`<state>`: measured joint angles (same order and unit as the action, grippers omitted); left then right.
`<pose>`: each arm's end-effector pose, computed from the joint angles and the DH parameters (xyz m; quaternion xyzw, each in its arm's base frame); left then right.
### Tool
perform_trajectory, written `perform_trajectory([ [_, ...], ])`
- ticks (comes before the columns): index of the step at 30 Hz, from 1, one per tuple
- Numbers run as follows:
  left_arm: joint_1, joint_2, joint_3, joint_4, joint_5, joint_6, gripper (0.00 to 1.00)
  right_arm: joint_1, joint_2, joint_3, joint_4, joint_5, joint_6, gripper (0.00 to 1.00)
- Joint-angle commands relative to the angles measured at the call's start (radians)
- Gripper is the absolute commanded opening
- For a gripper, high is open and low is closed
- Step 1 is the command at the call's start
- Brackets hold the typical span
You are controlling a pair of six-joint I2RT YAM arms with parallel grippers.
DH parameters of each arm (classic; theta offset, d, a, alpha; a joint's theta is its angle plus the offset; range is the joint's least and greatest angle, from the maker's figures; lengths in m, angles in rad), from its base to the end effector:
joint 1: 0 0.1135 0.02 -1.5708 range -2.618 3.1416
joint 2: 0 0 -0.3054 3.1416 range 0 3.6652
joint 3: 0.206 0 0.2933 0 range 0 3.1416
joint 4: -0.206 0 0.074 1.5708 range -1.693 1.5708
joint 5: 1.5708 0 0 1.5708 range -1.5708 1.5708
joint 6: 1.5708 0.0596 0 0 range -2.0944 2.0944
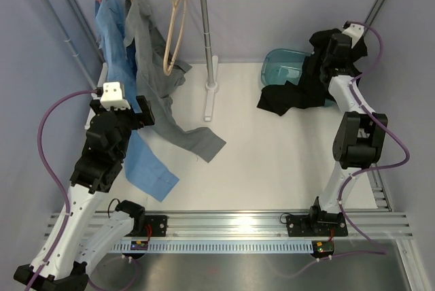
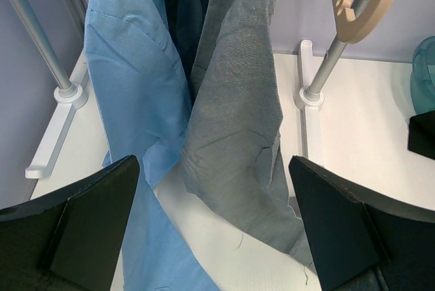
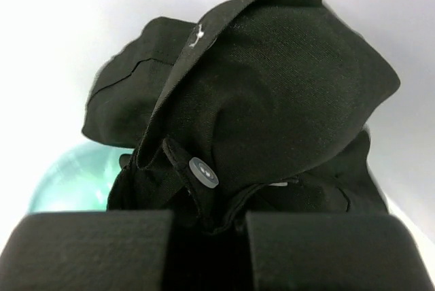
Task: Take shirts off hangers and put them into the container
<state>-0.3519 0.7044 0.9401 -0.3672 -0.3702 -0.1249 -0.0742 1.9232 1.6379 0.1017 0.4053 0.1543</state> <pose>0.1772 -0.0421 0.4197 -0.0368 0.7482 -0.0185 0.6622 0.5412 -0.0638 0.3534 0.2137 0.7336 -0.1296 0.6319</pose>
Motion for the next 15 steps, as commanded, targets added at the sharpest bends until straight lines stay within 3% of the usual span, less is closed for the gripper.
perform_trajectory([
  [1, 0.007, 0.0, -0.003, 0.054, 0.001, -0.015, 0.99, 0.007, -0.128, -0.094, 0.055, -0.063, 0.04, 0.0],
  [6, 0.007, -0.003, -0.003, 0.054, 0.001, -0.013, 0.99, 0.007, -0.178, -0.133, -0.005, -0.175, 0.054, 0.0],
  [15, 0.01, -0.003, -0.003, 0.054, -0.006, -0.013, 0.99, 0.007, 0.179, 0.31, -0.581, -0.236, 0.129, 0.0],
])
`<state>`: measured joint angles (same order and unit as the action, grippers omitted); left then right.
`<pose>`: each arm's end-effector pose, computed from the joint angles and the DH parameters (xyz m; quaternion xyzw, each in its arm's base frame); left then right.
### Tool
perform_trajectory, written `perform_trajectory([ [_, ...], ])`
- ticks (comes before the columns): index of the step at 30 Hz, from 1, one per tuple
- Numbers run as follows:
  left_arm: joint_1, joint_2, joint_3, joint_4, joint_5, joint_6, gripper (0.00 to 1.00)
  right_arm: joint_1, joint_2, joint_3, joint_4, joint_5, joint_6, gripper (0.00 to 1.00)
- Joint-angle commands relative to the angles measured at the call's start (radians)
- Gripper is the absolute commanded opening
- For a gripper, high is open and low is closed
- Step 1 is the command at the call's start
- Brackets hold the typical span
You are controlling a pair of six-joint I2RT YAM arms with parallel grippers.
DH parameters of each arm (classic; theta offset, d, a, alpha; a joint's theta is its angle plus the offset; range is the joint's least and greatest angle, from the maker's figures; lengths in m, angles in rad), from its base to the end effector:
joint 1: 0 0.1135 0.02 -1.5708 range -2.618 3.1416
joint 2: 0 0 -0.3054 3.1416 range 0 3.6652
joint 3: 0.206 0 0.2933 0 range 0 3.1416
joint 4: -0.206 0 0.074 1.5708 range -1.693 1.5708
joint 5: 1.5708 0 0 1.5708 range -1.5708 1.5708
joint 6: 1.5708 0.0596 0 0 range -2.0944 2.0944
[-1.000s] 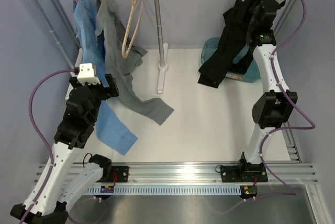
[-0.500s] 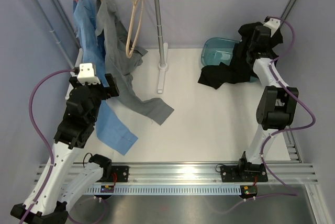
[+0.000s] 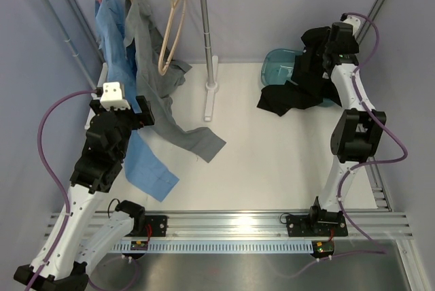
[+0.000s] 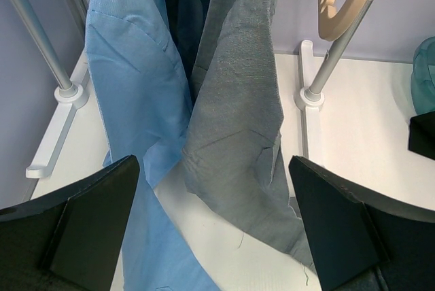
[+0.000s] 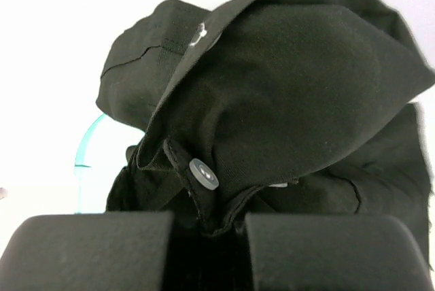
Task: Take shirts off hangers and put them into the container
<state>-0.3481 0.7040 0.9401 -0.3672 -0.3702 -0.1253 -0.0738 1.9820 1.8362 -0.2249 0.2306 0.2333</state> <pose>0.1773 -0.0414 0.4197 -0.0384 0.7480 -0.0174 0.6624 0.5554 -0.0547 0.3633 0.1896 0.8002 -0.0500 0.5667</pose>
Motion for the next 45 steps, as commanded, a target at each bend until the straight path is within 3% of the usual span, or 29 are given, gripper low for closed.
perform_trajectory([
  [1, 0.005, -0.001, -0.004, 0.054, -0.006, -0.013, 0.99, 0.006, 0.156, 0.202, -0.301, -0.079, 0.058, 0.0],
  [6, 0.009, 0.008, -0.004, 0.056, -0.001, -0.013, 0.99, 0.008, 0.357, 0.435, -0.554, -0.172, 0.083, 0.0],
  [11, 0.011, 0.009, -0.004, 0.054, 0.005, -0.016, 0.99, 0.006, 0.451, 0.509, -0.683, -0.166, 0.092, 0.01],
  [13, 0.011, 0.009, -0.004, 0.056, 0.005, -0.016, 0.99, 0.008, 0.472, 0.52, -0.706, -0.184, 0.09, 0.08],
  [16, 0.012, 0.008, -0.004, 0.054, 0.008, -0.017, 0.99, 0.008, 0.468, 0.518, -0.731, -0.204, 0.084, 0.27],
  [18, 0.012, 0.006, -0.003, 0.054, 0.008, -0.019, 0.99, 0.008, 0.425, 0.451, -0.679, -0.201, 0.081, 0.33],
  [19, 0.012, 0.005, -0.004, 0.054, 0.008, -0.019, 0.99, 0.008, 0.363, 0.421, -0.651, -0.195, 0.08, 0.43],
  [26, 0.014, -0.001, -0.003, 0.056, 0.013, -0.02, 0.99, 0.02, 0.105, 0.272, -0.512, -0.136, 0.063, 0.79],
  [29, 0.014, -0.003, -0.004, 0.054, 0.007, -0.019, 0.99, 0.048, -0.03, 0.14, -0.42, -0.077, 0.038, 0.88],
  [36, 0.017, -0.006, -0.004, 0.054, 0.005, -0.022, 0.99, 0.192, -0.283, -0.165, -0.285, 0.09, -0.029, 0.93],
  [41, 0.02, -0.012, -0.007, 0.056, -0.016, -0.023, 0.99, 0.313, -0.319, -0.368, -0.219, 0.128, -0.002, 0.93],
  [45, 0.02, -0.017, -0.011, 0.062, -0.029, -0.025, 0.99, 0.384, -0.261, -0.433, -0.183, 0.127, 0.066, 0.92],
])
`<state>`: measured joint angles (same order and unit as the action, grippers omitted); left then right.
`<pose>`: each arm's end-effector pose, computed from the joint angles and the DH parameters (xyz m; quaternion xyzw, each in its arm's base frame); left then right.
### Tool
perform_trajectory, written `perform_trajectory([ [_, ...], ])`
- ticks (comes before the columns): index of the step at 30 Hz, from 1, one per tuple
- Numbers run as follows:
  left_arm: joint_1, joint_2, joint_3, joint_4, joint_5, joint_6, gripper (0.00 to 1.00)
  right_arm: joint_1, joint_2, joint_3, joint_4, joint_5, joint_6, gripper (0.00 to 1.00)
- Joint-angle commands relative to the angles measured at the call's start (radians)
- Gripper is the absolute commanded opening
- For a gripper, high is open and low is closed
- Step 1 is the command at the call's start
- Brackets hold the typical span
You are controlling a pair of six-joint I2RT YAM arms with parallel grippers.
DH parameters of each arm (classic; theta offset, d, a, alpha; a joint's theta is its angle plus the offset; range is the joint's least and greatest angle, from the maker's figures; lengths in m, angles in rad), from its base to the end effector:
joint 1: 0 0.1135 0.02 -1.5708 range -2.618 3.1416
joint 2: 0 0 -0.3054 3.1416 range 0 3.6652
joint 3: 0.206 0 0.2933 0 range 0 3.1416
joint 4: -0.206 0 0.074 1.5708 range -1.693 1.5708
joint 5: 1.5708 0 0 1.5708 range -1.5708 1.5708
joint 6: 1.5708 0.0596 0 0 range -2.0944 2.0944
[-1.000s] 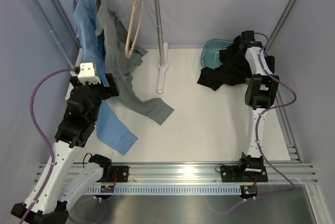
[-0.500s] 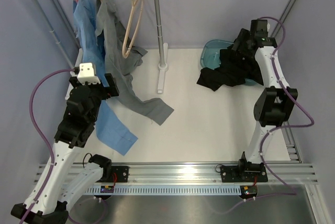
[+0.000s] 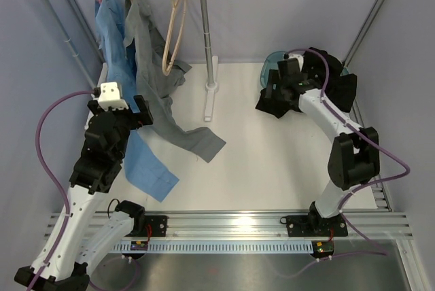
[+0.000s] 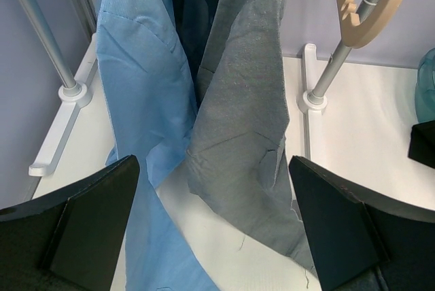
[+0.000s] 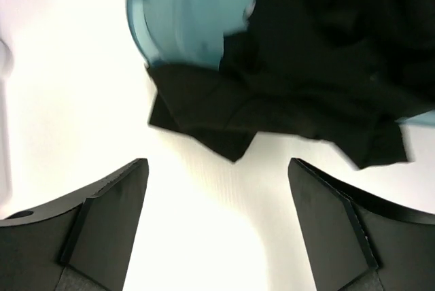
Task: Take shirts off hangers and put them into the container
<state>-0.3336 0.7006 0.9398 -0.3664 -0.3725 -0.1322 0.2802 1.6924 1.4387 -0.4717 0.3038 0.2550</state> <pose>0.1769 -0.0384 0.4203 -0.0476 0.7462 -0.0146 0.6639 0.4354 0.1067 0.3158 0.0507 0.9022 -0.0259 0.4276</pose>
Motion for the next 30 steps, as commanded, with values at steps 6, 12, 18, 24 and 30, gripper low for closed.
perform_trajectory([
  [6, 0.007, -0.015, -0.012, 0.058, -0.029, -0.014, 0.99, 0.099, 0.179, -0.014, 0.11, 0.136, 0.055, 0.91],
  [12, 0.007, -0.021, -0.012, 0.06, -0.023, -0.017, 0.99, 0.105, 0.312, 0.075, 0.081, 0.208, 0.085, 0.88],
  [18, 0.008, -0.023, -0.01, 0.06, -0.019, -0.018, 0.99, 0.105, 0.381, 0.13, 0.045, 0.294, 0.118, 0.77],
  [24, 0.008, -0.023, -0.012, 0.058, -0.022, -0.017, 0.99, 0.105, 0.437, 0.173, 0.016, 0.328, 0.144, 0.67],
  [30, 0.01, -0.024, -0.012, 0.06, -0.026, -0.015, 0.99, 0.105, 0.466, 0.189, 0.002, 0.356, 0.159, 0.44],
])
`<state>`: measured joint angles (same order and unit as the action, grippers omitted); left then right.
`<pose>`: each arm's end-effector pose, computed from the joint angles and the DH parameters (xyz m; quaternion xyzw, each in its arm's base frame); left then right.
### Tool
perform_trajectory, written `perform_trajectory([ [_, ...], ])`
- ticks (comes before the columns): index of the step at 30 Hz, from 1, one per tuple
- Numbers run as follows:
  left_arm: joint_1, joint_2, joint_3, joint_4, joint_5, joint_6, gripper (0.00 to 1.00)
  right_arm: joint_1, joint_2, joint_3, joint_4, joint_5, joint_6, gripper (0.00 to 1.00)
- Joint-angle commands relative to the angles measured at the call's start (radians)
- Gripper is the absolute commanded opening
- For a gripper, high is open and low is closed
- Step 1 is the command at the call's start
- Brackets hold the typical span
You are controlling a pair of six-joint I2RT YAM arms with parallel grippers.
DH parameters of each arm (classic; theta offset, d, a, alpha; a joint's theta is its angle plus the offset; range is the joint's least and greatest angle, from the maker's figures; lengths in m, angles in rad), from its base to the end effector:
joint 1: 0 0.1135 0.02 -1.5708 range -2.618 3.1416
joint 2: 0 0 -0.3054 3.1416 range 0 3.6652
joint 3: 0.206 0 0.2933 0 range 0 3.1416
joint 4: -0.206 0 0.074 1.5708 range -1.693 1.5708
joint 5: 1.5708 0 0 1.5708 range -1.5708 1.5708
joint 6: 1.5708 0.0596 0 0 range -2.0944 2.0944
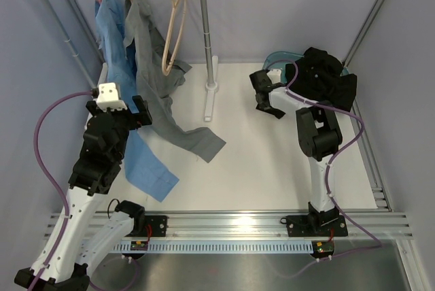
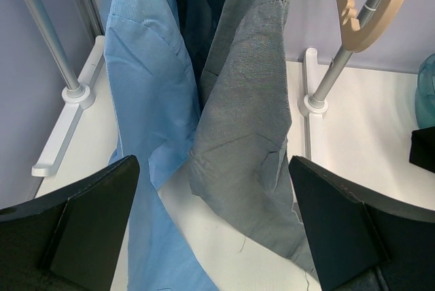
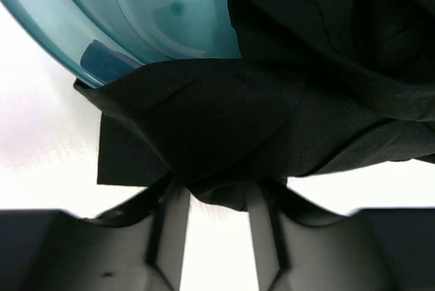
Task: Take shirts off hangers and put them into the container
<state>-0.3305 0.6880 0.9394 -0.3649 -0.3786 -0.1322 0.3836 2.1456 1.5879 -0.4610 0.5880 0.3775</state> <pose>0.1734 -0.0362 0.4223 -0.0521 0.7416 -0.0133 0.6687 0.5003 0.1663 0.1636 0.0762 0.9211 -0.1620 0.3458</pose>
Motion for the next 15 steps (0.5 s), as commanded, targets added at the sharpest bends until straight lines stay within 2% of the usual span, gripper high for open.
perform_trajectory([
  [1, 0.007, -0.012, -0.011, 0.057, -0.02, -0.015, 0.99, 0.001, 0.014, 0.037, -0.007, 0.073, 0.037, 0.39],
  [2, 0.007, -0.01, -0.011, 0.058, -0.02, -0.015, 0.99, 0.001, 0.008, 0.035, -0.007, 0.078, 0.035, 0.27],
  [4, 0.007, -0.012, -0.01, 0.058, -0.022, -0.014, 0.99, 0.001, -0.003, 0.03, -0.013, 0.078, 0.032, 0.15],
  [5, 0.007, -0.013, -0.01, 0.058, -0.022, -0.014, 0.99, 0.001, -0.019, 0.032, -0.019, 0.069, 0.031, 0.04],
  [6, 0.007, -0.012, -0.011, 0.058, -0.023, -0.014, 0.99, 0.001, -0.033, 0.032, -0.028, 0.061, 0.026, 0.0],
  [12, 0.007, -0.008, -0.01, 0.058, -0.023, -0.014, 0.99, 0.001, -0.176, 0.058, -0.071, -0.019, -0.028, 0.0],
  [15, 0.007, -0.005, -0.011, 0.058, -0.023, -0.014, 0.99, -0.008, -0.199, 0.157, -0.129, -0.02, -0.069, 0.0],
])
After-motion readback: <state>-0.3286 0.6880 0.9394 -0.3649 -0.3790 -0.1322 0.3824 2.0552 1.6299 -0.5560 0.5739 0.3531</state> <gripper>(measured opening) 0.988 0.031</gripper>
